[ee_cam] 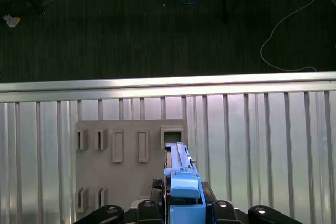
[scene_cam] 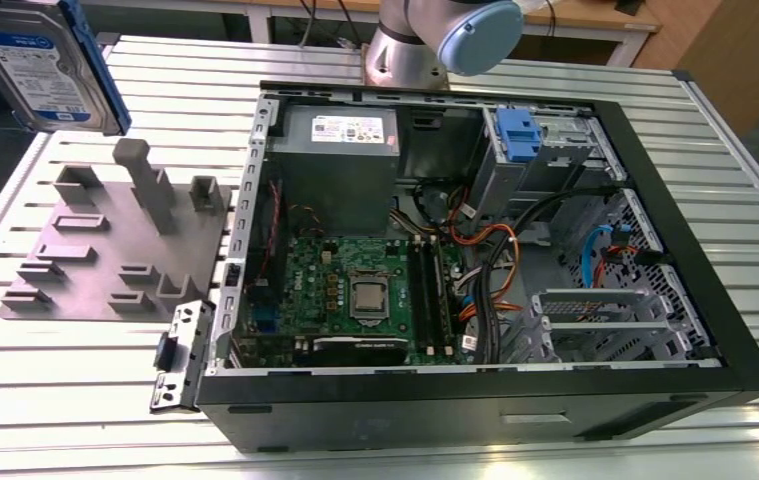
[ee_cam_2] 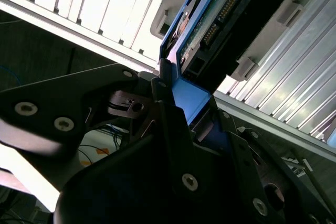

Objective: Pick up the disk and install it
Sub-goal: 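Pick up the disk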

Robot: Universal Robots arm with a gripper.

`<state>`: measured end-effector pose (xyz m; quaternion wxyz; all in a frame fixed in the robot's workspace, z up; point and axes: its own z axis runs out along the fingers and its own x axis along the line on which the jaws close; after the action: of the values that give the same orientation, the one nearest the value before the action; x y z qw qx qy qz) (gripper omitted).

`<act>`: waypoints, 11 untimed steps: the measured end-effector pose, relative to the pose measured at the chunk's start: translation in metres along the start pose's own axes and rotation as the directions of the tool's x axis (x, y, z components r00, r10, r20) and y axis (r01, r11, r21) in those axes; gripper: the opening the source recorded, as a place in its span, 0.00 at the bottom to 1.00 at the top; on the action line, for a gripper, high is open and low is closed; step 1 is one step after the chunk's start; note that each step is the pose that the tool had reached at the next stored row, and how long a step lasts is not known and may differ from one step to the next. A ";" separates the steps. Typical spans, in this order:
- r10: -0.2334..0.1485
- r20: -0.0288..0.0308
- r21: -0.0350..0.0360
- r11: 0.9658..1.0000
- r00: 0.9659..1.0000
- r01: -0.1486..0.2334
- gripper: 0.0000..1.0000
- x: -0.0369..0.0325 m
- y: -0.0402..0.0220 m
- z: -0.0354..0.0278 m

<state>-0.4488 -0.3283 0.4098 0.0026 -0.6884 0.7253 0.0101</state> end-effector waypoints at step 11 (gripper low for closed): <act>0.000 0.000 0.000 1.000 1.000 0.000 0.37 -0.0001 0.0001 -0.0055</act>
<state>-0.4488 -0.3282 0.4153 0.0026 -0.6884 0.7253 0.0101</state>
